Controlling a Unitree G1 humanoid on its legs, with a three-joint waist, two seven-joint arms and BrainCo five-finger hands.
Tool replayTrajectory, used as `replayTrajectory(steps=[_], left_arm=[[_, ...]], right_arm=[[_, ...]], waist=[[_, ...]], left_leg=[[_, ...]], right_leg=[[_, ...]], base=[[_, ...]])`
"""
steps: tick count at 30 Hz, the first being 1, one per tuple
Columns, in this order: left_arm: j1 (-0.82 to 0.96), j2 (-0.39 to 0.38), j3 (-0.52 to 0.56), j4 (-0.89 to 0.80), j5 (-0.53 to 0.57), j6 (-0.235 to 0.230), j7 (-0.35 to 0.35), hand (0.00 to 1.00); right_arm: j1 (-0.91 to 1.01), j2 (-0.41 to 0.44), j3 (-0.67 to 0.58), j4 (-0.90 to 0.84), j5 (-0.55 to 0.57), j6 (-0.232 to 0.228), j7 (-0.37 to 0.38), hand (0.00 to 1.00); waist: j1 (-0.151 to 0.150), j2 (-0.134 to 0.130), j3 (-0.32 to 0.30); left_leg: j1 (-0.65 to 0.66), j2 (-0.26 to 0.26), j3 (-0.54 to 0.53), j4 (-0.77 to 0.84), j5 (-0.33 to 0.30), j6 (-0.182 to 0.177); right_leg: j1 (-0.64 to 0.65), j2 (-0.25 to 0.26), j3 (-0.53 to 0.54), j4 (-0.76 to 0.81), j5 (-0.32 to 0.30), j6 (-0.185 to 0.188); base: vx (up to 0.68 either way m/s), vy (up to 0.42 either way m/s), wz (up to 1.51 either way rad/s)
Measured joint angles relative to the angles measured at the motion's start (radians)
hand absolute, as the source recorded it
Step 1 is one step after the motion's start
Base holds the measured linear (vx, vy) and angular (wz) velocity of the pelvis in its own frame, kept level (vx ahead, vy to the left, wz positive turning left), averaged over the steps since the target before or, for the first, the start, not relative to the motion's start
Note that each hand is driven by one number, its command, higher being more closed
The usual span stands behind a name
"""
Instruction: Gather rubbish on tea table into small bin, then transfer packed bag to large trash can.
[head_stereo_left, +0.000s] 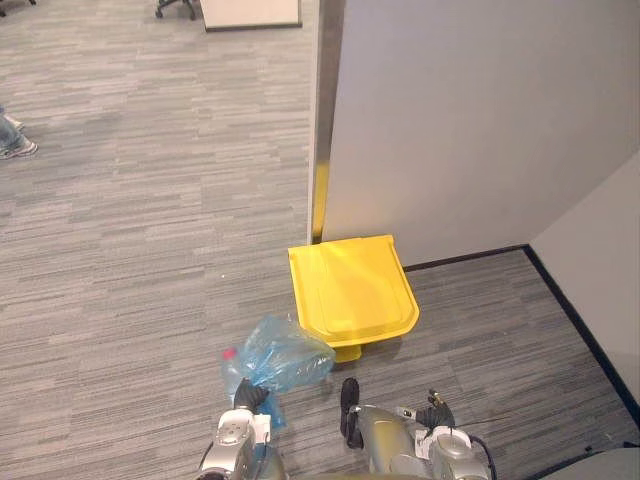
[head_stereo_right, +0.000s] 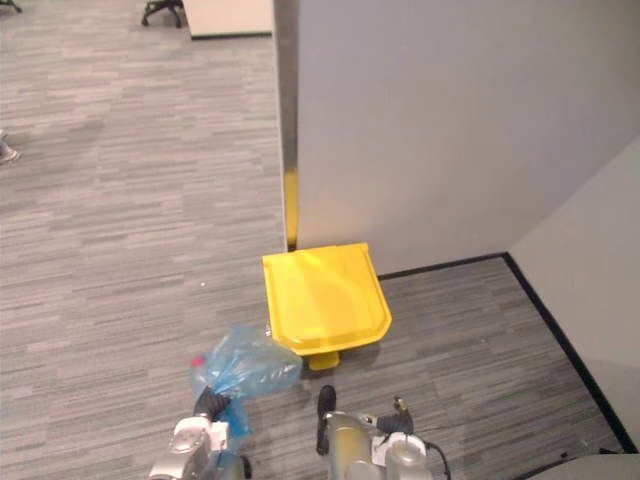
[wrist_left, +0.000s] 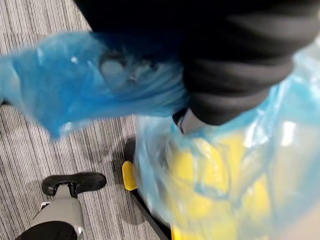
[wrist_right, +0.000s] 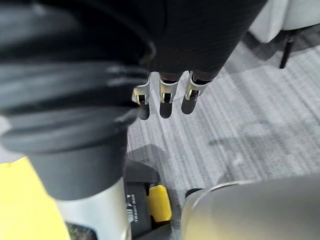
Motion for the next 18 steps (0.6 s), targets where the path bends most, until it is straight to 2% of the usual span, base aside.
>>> replayTrajectory(steps=[2, 4, 8, 10, 13, 14, 15, 16, 18], left_arm=[[-0.001, -0.002, 0.003, -0.01, 0.0, 0.0, -0.003, 1.0], [-0.004, -0.007, 0.003, -0.025, 0.001, -0.001, -0.004, 1.0], [-0.012, -0.017, 0.008, -0.03, 0.002, -0.001, -0.005, 1.0], [0.0, -0.033, 0.015, -0.031, 0.001, -0.001, -0.006, 1.0], [0.01, -0.041, 0.012, -0.032, 0.001, -0.001, -0.01, 1.0], [0.005, -0.053, 0.012, -0.032, 0.001, 0.001, -0.009, 1.0], [0.006, -0.048, 0.014, -0.03, 0.001, 0.0, -0.007, 1.0], [0.014, -0.028, 0.014, -0.028, 0.001, -0.001, -0.01, 1.0], [0.012, -0.027, 0.012, -0.037, 0.001, 0.002, -0.011, 1.0]], right_arm=[[0.015, 0.003, -0.004, -0.02, 0.001, 0.0, 0.001, 0.0], [0.044, 0.0, -0.007, -0.051, 0.002, -0.004, 0.001, 0.0], [0.045, -0.006, -0.004, -0.05, 0.001, -0.003, 0.004, 0.0], [0.044, -0.012, 0.003, -0.037, -0.006, 0.005, 0.005, 0.0], [0.048, -0.017, 0.011, -0.021, -0.007, 0.009, 0.006, 0.0], [0.05, -0.019, 0.012, -0.038, -0.008, 0.006, 0.008, 0.0], [0.049, -0.019, 0.021, -0.042, -0.008, 0.005, 0.008, 0.0], [0.052, -0.01, 0.04, -0.038, -0.008, 0.005, 0.01, 0.0], [0.048, -0.007, 0.028, -0.025, -0.008, 0.004, 0.009, 0.0]], waist=[[0.001, -0.001, -0.001], [0.0, 0.007, -0.022], [-0.004, 0.023, -0.043], [-0.004, 0.049, -0.079], [-0.012, 0.058, -0.115], [-0.017, 0.066, -0.111], [-0.016, 0.067, -0.122], [-0.014, 0.044, -0.137], [-0.008, 0.054, -0.14]], left_leg=[[0.038, 0.001, -0.033, -0.014, -0.002, -0.007], [0.043, 0.0, -0.075, -0.018, -0.021, -0.029], [0.023, 0.02, -0.124, -0.037, -0.025, -0.034], [-0.003, 0.053, -0.148, -0.05, -0.009, -0.056], [0.008, 0.077, -0.165, -0.084, 0.032, -0.057], [0.036, 0.093, -0.173, -0.071, 0.044, -0.055], [0.039, 0.112, -0.171, -0.064, 0.036, -0.065], [0.051, 0.106, -0.172, -0.057, 0.031, -0.075], [0.054, 0.104, -0.172, -0.053, 0.032, -0.059]], right_leg=[[-0.007, -0.002, -0.008, 0.105, -0.076, -0.011], [-0.038, -0.024, -0.032, 0.218, -0.154, -0.02], [-0.053, -0.034, -0.087, 0.255, -0.221, -0.031], [-0.052, -0.018, -0.128, 0.23, -0.225, -0.049], [-0.047, -0.011, -0.127, 0.261, -0.208, -0.076], [-0.123, 0.01, -0.1, 0.398, -0.226, -0.079], [-0.121, 0.037, -0.064, 0.313, -0.234, -0.063], [-0.064, 0.04, -0.054, 0.13, -0.125, -0.078], [-0.038, 0.058, -0.06, 0.11, -0.102, -0.091]], base=[[0.28, -0.132, 0.25], [0.24, -0.1, 0.42], [0.2, -0.09, 0.45], [0.28, -0.078, 0.33], [0.22, -0.043, 0.37], [0.19, -0.078, 0.3], [0.18, -0.12, 0.31], [0.19, -0.12, 0.07], [0.17, -0.078, -0.03]])
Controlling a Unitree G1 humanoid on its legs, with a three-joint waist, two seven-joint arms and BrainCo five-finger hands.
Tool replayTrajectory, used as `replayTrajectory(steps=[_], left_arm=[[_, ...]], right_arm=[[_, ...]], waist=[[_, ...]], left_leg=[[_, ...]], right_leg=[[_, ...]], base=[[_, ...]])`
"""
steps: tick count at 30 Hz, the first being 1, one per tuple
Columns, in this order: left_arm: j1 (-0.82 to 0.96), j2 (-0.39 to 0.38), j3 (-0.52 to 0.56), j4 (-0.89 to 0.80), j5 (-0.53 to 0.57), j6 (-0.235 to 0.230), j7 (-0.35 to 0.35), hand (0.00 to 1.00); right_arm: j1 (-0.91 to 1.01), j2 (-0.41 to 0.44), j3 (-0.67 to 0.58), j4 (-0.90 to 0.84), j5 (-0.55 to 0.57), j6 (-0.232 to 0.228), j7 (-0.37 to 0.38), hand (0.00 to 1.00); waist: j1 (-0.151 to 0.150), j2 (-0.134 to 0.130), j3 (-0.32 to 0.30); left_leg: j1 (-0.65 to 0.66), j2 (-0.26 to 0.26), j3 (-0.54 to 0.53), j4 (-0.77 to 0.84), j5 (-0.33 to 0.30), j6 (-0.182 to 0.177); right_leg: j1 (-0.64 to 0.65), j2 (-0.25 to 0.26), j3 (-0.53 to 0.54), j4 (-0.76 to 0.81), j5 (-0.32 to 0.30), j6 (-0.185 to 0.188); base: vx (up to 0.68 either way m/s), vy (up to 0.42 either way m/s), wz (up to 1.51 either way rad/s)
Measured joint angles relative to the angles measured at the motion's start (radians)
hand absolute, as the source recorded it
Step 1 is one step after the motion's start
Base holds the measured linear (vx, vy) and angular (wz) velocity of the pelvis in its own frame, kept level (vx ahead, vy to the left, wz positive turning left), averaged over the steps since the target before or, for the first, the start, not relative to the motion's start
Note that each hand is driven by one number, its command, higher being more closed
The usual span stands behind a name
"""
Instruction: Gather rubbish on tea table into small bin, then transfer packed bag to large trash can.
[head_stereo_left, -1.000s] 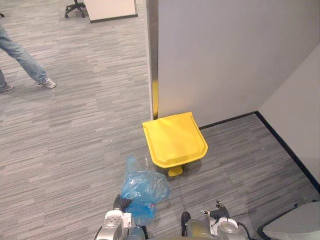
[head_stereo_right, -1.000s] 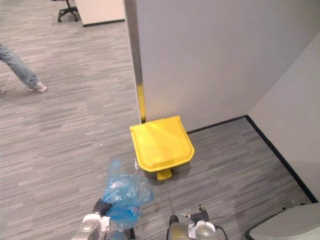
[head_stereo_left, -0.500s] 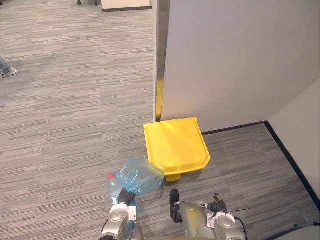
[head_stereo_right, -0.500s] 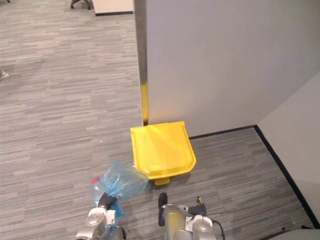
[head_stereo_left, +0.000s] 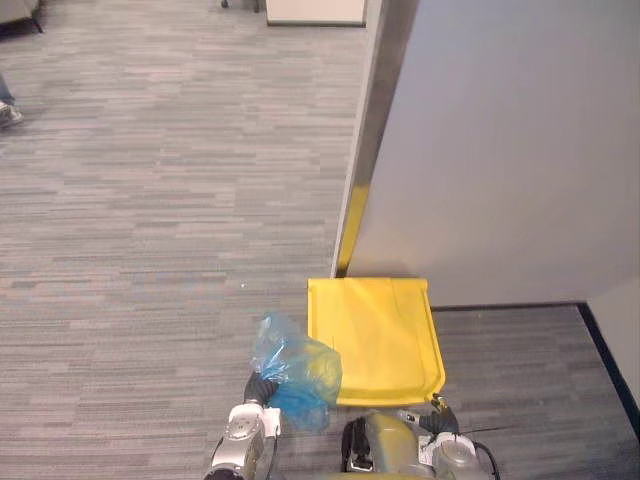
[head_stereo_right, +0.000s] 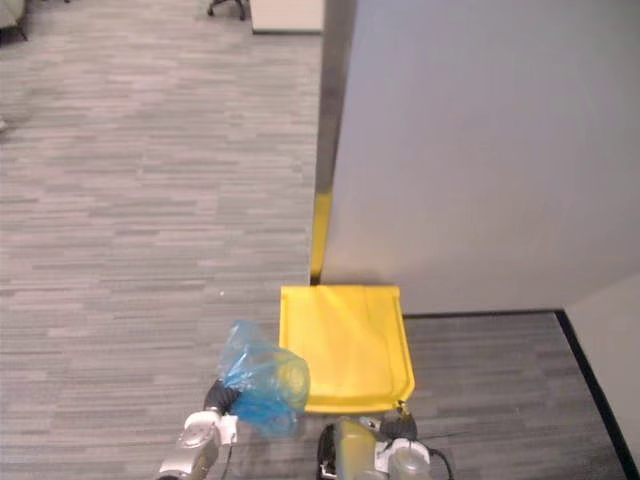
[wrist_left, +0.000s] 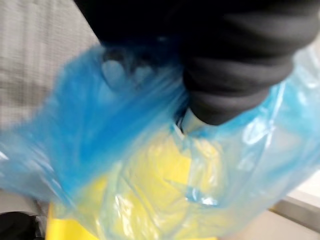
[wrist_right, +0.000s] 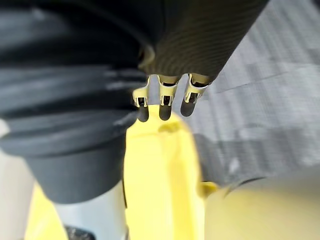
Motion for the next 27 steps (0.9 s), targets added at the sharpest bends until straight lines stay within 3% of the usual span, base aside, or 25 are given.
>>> replayTrajectory(steps=[5, 8, 10, 11, 12, 13, 14, 16, 17, 18, 19, 20, 23, 27], left_arm=[[-0.006, -0.001, -0.005, 0.0, 0.0, 0.0, -0.001, 1.0], [-0.006, 0.018, -0.021, 0.004, 0.001, -0.002, -0.001, 1.0], [0.003, 0.042, -0.023, 0.008, 0.0, -0.002, -0.001, 1.0], [0.01, 0.043, -0.021, 0.008, 0.0, -0.002, -0.001, 1.0], [0.018, 0.05, -0.018, 0.005, 0.0, -0.006, -0.002, 1.0], [0.017, 0.058, -0.019, 0.007, 0.0, -0.002, -0.002, 1.0], [0.023, 0.054, -0.021, 0.007, 0.0, -0.001, -0.002, 1.0], [0.065, 0.041, -0.021, 0.006, -0.001, 0.001, -0.004, 1.0], [0.074, 0.041, -0.02, 0.008, -0.001, 0.003, -0.005, 1.0], [0.076, 0.042, -0.018, 0.01, -0.002, 0.012, -0.006, 1.0], [0.078, 0.032, -0.021, 0.015, -0.002, 0.018, -0.013, 1.0], [0.076, 0.026, -0.018, 0.002, -0.003, 0.016, -0.018, 1.0], [0.056, 0.028, -0.022, 0.007, -0.006, 0.015, -0.019, 1.0], [0.035, 0.044, -0.029, 0.008, -0.022, 0.013, -0.018, 1.0]], right_arm=[[-0.001, -0.006, -0.003, 0.033, 0.001, 0.005, 0.0, 0.0], [0.0, -0.003, 0.0, 0.046, 0.002, 0.003, 0.003, 0.0], [-0.002, -0.003, 0.0, 0.063, 0.002, -0.006, 0.006, 0.0], [-0.004, -0.005, -0.001, 0.067, 0.002, -0.008, 0.007, 0.0], [-0.012, -0.003, -0.009, 0.068, 0.006, -0.008, 0.01, 0.0], [-0.015, 0.001, -0.015, 0.064, 0.009, -0.009, 0.012, 0.0], [-0.01, 0.0, -0.028, 0.066, 0.009, -0.008, 0.012, 0.0], [0.004, -0.007, -0.034, 0.072, 0.008, -0.006, 0.012, 0.0], [0.009, -0.008, -0.027, 0.075, 0.008, -0.007, 0.012, 0.0], [0.009, -0.015, -0.026, 0.089, 0.008, -0.006, 0.013, 0.0], [0.004, -0.034, -0.026, 0.099, 0.007, -0.006, 0.013, 0.0], [-0.031, -0.056, -0.025, 0.119, 0.004, -0.006, 0.013, 0.0], [-0.038, -0.076, -0.024, 0.129, 0.002, -0.003, 0.013, 0.0], [-0.016, -0.083, -0.023, 0.136, 0.002, 0.002, 0.008, 0.0]], waist=[[-0.006, -0.015, 0.016], [-0.005, -0.038, 0.027], [-0.002, -0.061, 0.037], [0.003, -0.046, 0.038], [0.004, -0.043, 0.036], [-0.007, -0.062, 0.04], [0.0, -0.067, 0.039], [0.008, -0.063, 0.035], [0.007, -0.074, 0.027], [0.011, -0.071, 0.016], [0.018, -0.043, 0.002], [0.028, -0.01, -0.02], [0.017, -0.008, -0.019], [0.011, -0.011, -0.018]], left_leg=[[0.067, -0.06, 0.046, -0.007, 0.014, 0.018], [0.086, -0.104, 0.083, -0.016, 0.014, 0.018], [0.074, -0.13, 0.118, -0.016, 0.014, 0.02], [0.059, -0.112, 0.137, -0.018, 0.018, 0.029], [0.037, -0.105, 0.158, -0.023, 0.013, 0.037], [0.017, -0.111, 0.156, -0.023, 0.013, 0.036], [0.009, -0.11, 0.152, -0.011, 0.015, 0.034], [0.008, -0.103, 0.155, 0.007, 0.016, 0.031], [-0.002, -0.111, 0.156, 0.011, 0.02, 0.025], [-0.023, -0.118, 0.158, 0.002, 0.03, 0.019], [-0.048, -0.114, 0.145, -0.033, 0.043, 0.043], [-0.092, -0.147, 0.131, -0.099, 0.103, 0.078], [-0.126, -0.144, 0.132, -0.13, 0.164, 0.058], [-0.174, -0.137, 0.105, -0.129, 0.2, 0.047]], right_leg=[[0.061, -0.045, 0.019, 0.018, -0.001, 0.012], [0.078, -0.08, 0.043, 0.001, 0.019, 0.061], [0.07, -0.095, 0.069, -0.036, 0.094, 0.103], [0.071, -0.088, 0.082, -0.07, 0.118, 0.126], [0.045, -0.094, 0.089, 0.006, 0.085, 0.124], [0.027, -0.11, 0.091, 0.182, 0.005, 0.11], [0.035, -0.117, 0.088, 0.293, -0.037, 0.112], [0.121, -0.155, 0.093, 0.447, -0.095, 0.131], [0.156, -0.181, 0.092, 0.402, -0.117, 0.165], [0.165, -0.163, 0.065, 0.317, -0.148, 0.191], [0.179, -0.129, 0.072, 0.198, -0.147, 0.189], [0.191, -0.101, 0.108, 0.01, -0.125, 0.152], [0.194, -0.086, 0.11, -0.108, -0.085, 0.095], [0.194, -0.078, 0.08, -0.194, -0.014, 0.094]], base=[[-0.01, 0.049, -0.01], [-0.18, 0.105, 0.01], [-0.24, 0.13, -0.14], [-0.32, 0.097, -0.23], [-0.27, 0.052, 0.06], [-0.29, 0.025, 0.23], [-0.22, -0.02, 0.23], [-0.21, -0.077, -0.09], [-0.16, -0.116, -0.32], [-0.14, -0.091, -0.51], [-0.18, -0.037, -0.95], [-0.15, 0.017, -0.85], [-0.15, -0.031, -0.29], [-0.23, 0.004, 0.23]])
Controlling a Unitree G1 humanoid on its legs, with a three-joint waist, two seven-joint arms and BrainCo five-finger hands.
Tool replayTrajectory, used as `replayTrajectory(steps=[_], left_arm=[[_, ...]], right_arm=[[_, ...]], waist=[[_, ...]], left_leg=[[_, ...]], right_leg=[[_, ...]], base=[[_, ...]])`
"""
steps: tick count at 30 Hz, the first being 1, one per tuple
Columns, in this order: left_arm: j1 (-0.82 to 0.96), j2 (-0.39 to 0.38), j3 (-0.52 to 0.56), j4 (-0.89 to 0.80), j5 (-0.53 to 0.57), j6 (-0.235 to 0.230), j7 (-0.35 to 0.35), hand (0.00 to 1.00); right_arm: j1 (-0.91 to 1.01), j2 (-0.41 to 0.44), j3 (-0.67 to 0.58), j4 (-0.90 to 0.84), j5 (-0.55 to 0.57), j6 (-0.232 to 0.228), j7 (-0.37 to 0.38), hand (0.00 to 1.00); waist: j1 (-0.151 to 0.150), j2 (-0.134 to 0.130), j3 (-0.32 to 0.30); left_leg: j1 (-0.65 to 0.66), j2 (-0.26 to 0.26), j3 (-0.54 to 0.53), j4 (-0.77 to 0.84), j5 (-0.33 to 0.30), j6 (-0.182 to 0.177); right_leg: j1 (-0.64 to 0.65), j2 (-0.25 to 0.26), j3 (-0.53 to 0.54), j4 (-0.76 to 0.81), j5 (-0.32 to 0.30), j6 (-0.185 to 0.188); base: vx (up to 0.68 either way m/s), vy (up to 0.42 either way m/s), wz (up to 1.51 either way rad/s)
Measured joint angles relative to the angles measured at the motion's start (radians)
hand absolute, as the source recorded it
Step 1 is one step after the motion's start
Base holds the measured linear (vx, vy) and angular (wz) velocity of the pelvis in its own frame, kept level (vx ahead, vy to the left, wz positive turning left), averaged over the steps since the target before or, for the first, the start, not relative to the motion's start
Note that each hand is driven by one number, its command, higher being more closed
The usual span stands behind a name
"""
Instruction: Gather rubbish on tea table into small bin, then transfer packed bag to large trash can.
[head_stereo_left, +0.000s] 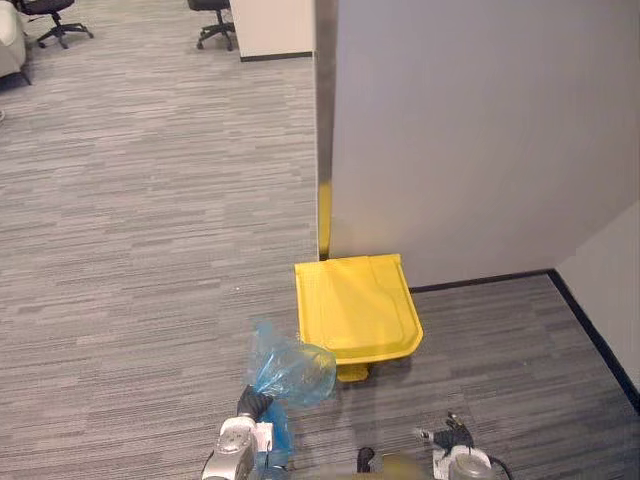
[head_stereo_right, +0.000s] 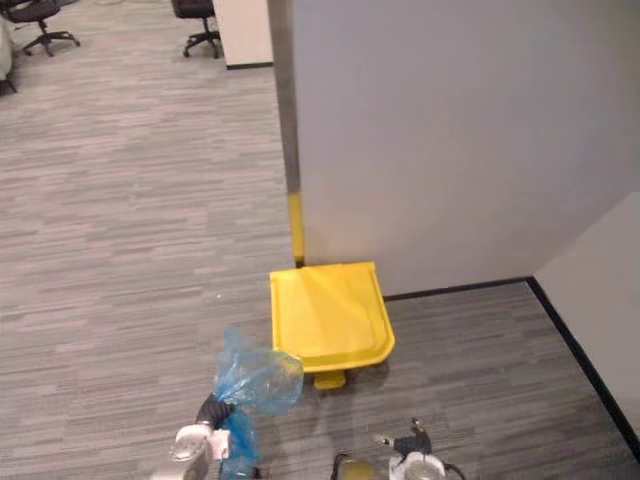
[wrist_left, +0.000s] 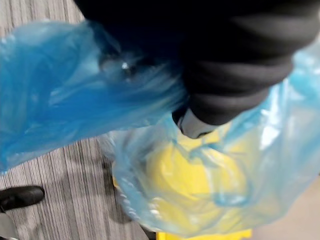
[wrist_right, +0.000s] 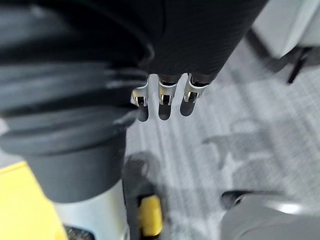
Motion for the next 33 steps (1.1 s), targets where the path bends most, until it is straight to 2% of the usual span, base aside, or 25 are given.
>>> replayTrajectory(steps=[4, 7, 8, 11, 14, 18, 21, 23, 24, 26, 27, 28, 30, 31, 32, 33], left_arm=[[0.012, 0.023, -0.006, 0.038, 0.0, 0.001, 0.0, 1.0], [0.016, 0.027, -0.022, 0.039, 0.0, 0.001, 0.0, 1.0], [0.017, 0.026, -0.032, 0.039, 0.0, 0.001, 0.0, 1.0], [0.023, 0.029, -0.034, 0.049, 0.0, 0.001, 0.001, 1.0], [0.02, 0.03, -0.036, 0.075, 0.001, 0.001, 0.004, 1.0], [0.021, 0.043, -0.035, 0.088, 0.001, 0.001, 0.005, 1.0], [0.021, 0.063, -0.03, 0.086, 0.002, 0.001, 0.006, 1.0], [0.021, 0.069, -0.03, 0.077, 0.002, 0.001, 0.005, 1.0], [0.016, 0.068, -0.032, 0.075, 0.002, 0.0, 0.004, 1.0], [-0.001, 0.067, -0.03, 0.075, 0.002, 0.0, 0.003, 1.0], [-0.012, 0.071, -0.029, 0.074, 0.002, 0.0, 0.004, 1.0], [-0.017, 0.072, -0.028, 0.074, 0.002, 0.001, 0.005, 1.0], [-0.021, 0.083, -0.027, 0.073, 0.002, 0.001, 0.007, 1.0], [-0.031, 0.091, -0.027, 0.073, 0.003, 0.001, 0.008, 1.0], [-0.036, 0.091, -0.027, 0.073, 0.003, 0.0, 0.008, 1.0], [-0.043, 0.089, -0.017, 0.072, 0.003, 0.0, 0.008, 1.0]], right_arm=[[-0.008, 0.001, 0.019, 0.021, 0.0, 0.001, -0.007, 0.0], [0.017, 0.005, 0.013, 0.013, 0.001, 0.0, -0.01, 0.0], [0.019, 0.004, -0.001, 0.012, 0.002, 0.0, -0.01, 0.0], [0.026, 0.006, -0.008, 0.013, 0.002, 0.0, -0.01, 0.0], [0.024, 0.009, -0.011, 0.013, 0.005, 0.0, -0.011, 0.0], [0.023, 0.013, -0.013, 0.016, 0.007, 0.001, -0.013, 0.0], [0.002, 0.021, -0.012, 0.017, 0.007, 0.001, -0.013, 0.0], [-0.011, 0.022, -0.013, 0.017, 0.008, 0.0, -0.012, 0.0], [-0.011, 0.022, -0.013, 0.017, 0.01, 0.0, -0.012, 0.0], [-0.015, 0.025, -0.021, 0.016, 0.018, -0.001, -0.009, 0.0], [-0.039, 0.021, -0.026, 0.012, 0.027, -0.003, -0.009, 0.0], [-0.034, 0.02, -0.023, 0.012, 0.029, -0.002, -0.008, 0.0], [-0.038, 0.028, -0.016, 0.009, 0.032, -0.002, -0.008, 0.0], [-0.042, 0.039, -0.015, 0.007, 0.033, -0.001, -0.008, 0.0], [-0.045, 0.044, -0.014, 0.005, 0.033, 0.0, -0.008, 0.0], [-0.049, 0.052, -0.015, -0.004, 0.034, 0.001, -0.008, 0.0]], waist=[[-0.003, 0.001, 0.0], [-0.008, -0.008, -0.005], [-0.009, 0.003, -0.002], [-0.012, 0.01, -0.016], [-0.017, 0.01, -0.022], [-0.017, -0.001, -0.017], [-0.013, -0.012, 0.0], [-0.016, -0.02, 0.016], [-0.019, -0.021, 0.017], [-0.024, -0.021, 0.036], [-0.026, -0.015, 0.07], [-0.029, -0.021, 0.079], [-0.021, -0.027, 0.086], [-0.021, -0.044, 0.096], [-0.021, -0.054, 0.102], [-0.019, -0.074, 0.115]], left_leg=[[-0.059, 0.004, 0.002, -0.006, 0.015, 0.005], [-0.013, -0.01, 0.036, -0.086, 0.024, 0.012], [-0.002, -0.008, 0.044, -0.111, 0.044, 0.012], [0.031, -0.015, 0.052, -0.191, 0.075, 0.012], [0.031, -0.026, 0.057, -0.201, 0.095, 0.023], [0.05, -0.038, 0.077, -0.182, 0.11, 0.033], [0.046, -0.044, 0.093, -0.092, 0.044, 0.046], [0.022, -0.05, 0.101, 0.019, -0.036, 0.055], [0.012, -0.051, 0.097, 0.051, -0.061, 0.062], [0.038, -0.051, 0.078, 0.071, -0.102, 0.082], [0.071, -0.04, 0.073, 0.091, -0.123, 0.09], [0.09, -0.02, 0.078, 0.116, -0.15, 0.09], [0.111, 0.005, 0.082, 0.143, -0.182, 0.087], [0.133, 0.023, 0.096, 0.175, -0.215, 0.076], [0.14, 0.023, 0.108, 0.197, -0.227, 0.063], [0.155, 0.01, 0.136, 0.231, -0.258, 0.039]], right_leg=[[-0.013, -0.016, -0.028, -0.064, 0.072, 0.002], [0.01, -0.041, -0.04, -0.12, 0.082, 0.023], [0.028, -0.033, -0.043, -0.141, 0.088, 0.03], [0.061, -0.033, -0.042, -0.217, 0.117, 0.05], [0.06, -0.038, -0.032, -0.242, 0.129, 0.066], [0.084, -0.046, -0.006, -0.241, 0.153, 0.064], [0.087, -0.058, 0.017, -0.197, 0.125, 0.072], [0.059, -0.082, 0.025, -0.069, 0.044, 0.091], [0.043, -0.092, 0.02, -0.014, 0.025, 0.106], [-0.027, -0.111, -0.004, 0.186, 0.019, 0.145], [-0.106, -0.119, -0.036, 0.332, 0.002, 0.16], [-0.122, -0.104, -0.057, 0.306, -0.025, 0.118], [-0.152, -0.075, -0.097, 0.229, -0.005, 0.102], [-0.182, -0.044, -0.106, 0.071, 0.07, 0.086], [-0.189, -0.038, -0.112, -0.01, 0.101, 0.094], [-0.192, -0.038, -0.122, -0.073, 0.11, 0.096]], base=[[-0.2, 0.038, 0.12], [-0.09, 0.03, 0.25], [-0.04, 0.034, 0.07], [-0.03, 0.074, 0.0], [0.08, 0.063, -0.11], [0.12, 0.043, -0.08], [0.13, 0.053, -0.25], [0.1, 0.054, -0.06], [0.09, 0.063, 0.1], [0.1, 0.077, 0.14], [0.12, 0.049, 0.09], [0.13, 0.024, 0.04], [0.24, -0.033, -0.07], [0.27, -0.067, -0.13], [0.25, -0.101, -0.23], [0.41, -0.169, -0.32]])
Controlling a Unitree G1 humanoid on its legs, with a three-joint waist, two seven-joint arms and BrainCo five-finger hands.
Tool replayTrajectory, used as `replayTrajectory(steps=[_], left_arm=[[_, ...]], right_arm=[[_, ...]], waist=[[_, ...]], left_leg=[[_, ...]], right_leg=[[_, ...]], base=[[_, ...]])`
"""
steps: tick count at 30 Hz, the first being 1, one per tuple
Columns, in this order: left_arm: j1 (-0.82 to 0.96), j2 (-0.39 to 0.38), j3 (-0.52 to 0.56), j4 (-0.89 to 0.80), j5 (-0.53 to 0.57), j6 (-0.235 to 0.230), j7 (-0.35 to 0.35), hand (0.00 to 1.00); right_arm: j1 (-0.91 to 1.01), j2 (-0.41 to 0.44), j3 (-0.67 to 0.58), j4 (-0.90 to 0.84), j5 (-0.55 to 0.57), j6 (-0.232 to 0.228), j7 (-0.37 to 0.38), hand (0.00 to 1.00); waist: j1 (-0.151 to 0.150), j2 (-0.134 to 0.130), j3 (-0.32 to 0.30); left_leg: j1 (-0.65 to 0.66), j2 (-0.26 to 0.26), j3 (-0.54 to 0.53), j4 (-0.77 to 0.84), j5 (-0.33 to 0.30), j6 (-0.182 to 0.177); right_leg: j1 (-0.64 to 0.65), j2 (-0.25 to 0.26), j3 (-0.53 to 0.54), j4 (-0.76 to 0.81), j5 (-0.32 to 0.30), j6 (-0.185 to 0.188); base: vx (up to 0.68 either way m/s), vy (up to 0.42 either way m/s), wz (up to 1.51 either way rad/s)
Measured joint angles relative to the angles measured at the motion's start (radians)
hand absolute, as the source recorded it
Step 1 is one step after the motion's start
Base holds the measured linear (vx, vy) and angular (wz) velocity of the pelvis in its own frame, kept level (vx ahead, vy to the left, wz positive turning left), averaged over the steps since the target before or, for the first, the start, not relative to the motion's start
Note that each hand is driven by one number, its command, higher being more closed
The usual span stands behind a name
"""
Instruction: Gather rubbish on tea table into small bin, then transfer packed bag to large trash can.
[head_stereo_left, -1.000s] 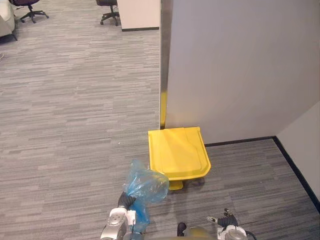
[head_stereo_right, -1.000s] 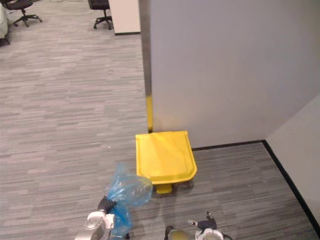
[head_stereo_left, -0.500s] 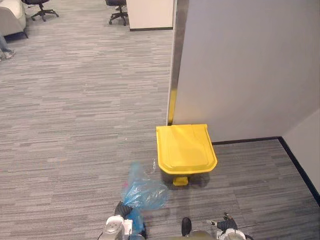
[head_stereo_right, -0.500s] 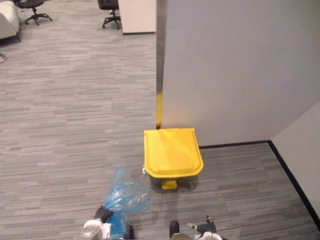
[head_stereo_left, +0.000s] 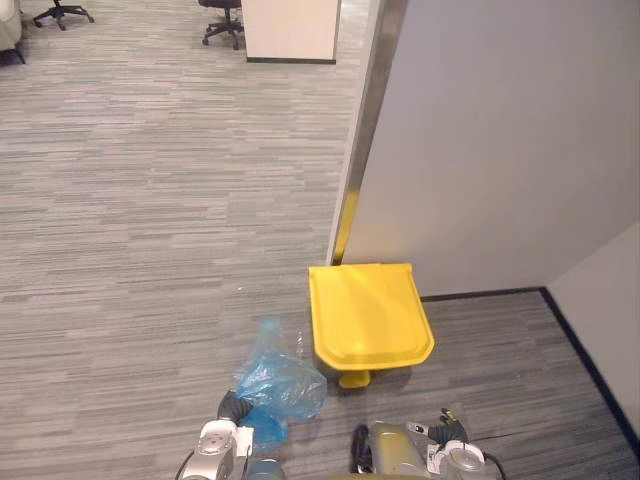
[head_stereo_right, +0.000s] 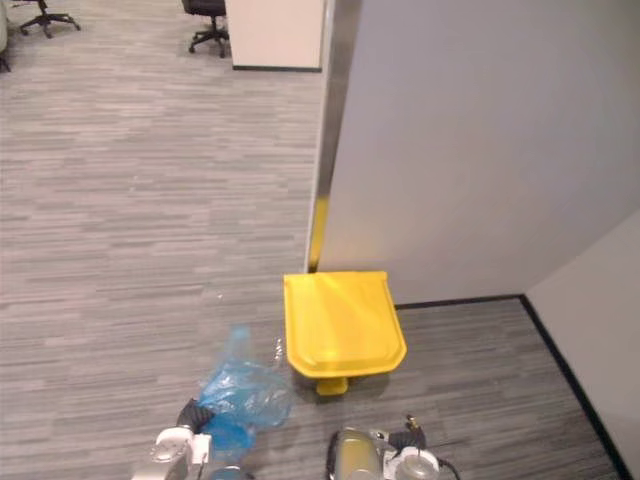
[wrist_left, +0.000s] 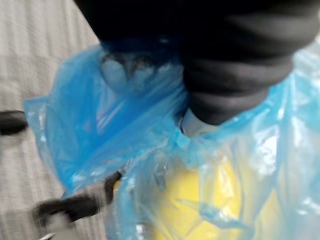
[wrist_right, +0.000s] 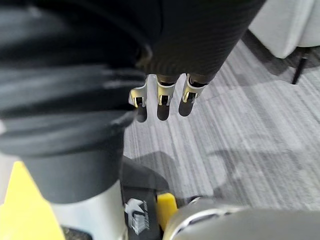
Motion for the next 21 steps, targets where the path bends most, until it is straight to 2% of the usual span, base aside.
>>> replayTrajectory(steps=[1, 2, 4, 5, 9, 15, 21], left_arm=[[-0.001, -0.012, 0.02, 0.0, 0.002, 0.0, 0.001, 1.0], [-0.012, -0.031, 0.029, 0.001, 0.002, 0.0, 0.004, 1.0], [-0.044, -0.055, 0.027, -0.008, 0.006, 0.0, 0.009, 1.0], [-0.054, -0.064, 0.027, -0.018, 0.008, -0.001, 0.009, 1.0], [-0.062, -0.06, 0.028, -0.044, 0.019, -0.011, 0.009, 1.0], [-0.046, -0.063, 0.023, -0.045, 0.02, -0.012, -0.008, 1.0], [-0.048, -0.057, 0.018, -0.057, 0.027, -0.014, -0.009, 1.0]], right_arm=[[0.0, 0.001, 0.001, -0.012, -0.003, 0.002, 0.0, 0.0], [-0.004, -0.003, -0.002, -0.018, -0.007, 0.004, 0.0, 0.0], [-0.014, -0.006, -0.015, -0.064, -0.028, 0.004, -0.002, 0.0], [-0.016, -0.007, -0.024, -0.068, -0.034, 0.005, -0.001, 0.0], [-0.013, -0.006, -0.022, -0.068, -0.036, 0.001, 0.001, 0.0], [-0.044, -0.003, 0.039, -0.042, -0.045, 0.003, 0.011, 0.0], [-0.092, -0.005, 0.143, -0.024, -0.058, 0.003, 0.015, 0.0]], waist=[[0.004, 0.002, 0.009], [0.006, 0.02, 0.019], [0.004, 0.068, 0.052], [0.004, 0.074, 0.057], [0.012, 0.069, 0.05], [0.017, 0.063, 0.034], [0.021, 0.064, 0.009]], left_leg=[[0.02, 0.002, 0.014, 0.035, -0.04, -0.02], [0.03, 0.021, 0.021, 0.058, -0.055, -0.034], [0.041, 0.043, 0.03, 0.066, -0.047, -0.034], [0.049, 0.046, 0.029, 0.065, -0.037, -0.028], [0.095, 0.049, 0.005, 0.036, 0.006, -0.005], [0.095, 0.05, 0.0, -0.073, 0.028, -0.01], [0.03, 0.042, -0.055, -0.125, 0.047, -0.043]], right_leg=[[0.024, -0.002, -0.017, -0.001, -0.001, -0.016], [0.032, 0.009, -0.025, 0.004, 0.02, -0.025], [0.032, 0.024, -0.039, 0.043, 0.0, -0.057], [0.031, 0.025, -0.041, 0.069, -0.021, -0.065], [0.028, 0.006, -0.057, 0.187, -0.125, -0.061], [-0.016, 0.013, -0.069, 0.197, -0.131, -0.071], [-0.072, -0.01, -0.101, 0.186, -0.109, -0.098]], base=[[0.42, -0.145, -0.45], [0.4, -0.124, -0.38], [0.24, -0.067, -0.08], [0.2, -0.071, 0.14], [0.14, -0.085, 0.21], [0.04, -0.025, 0.07], [-0.01, -0.018, 0.21]])
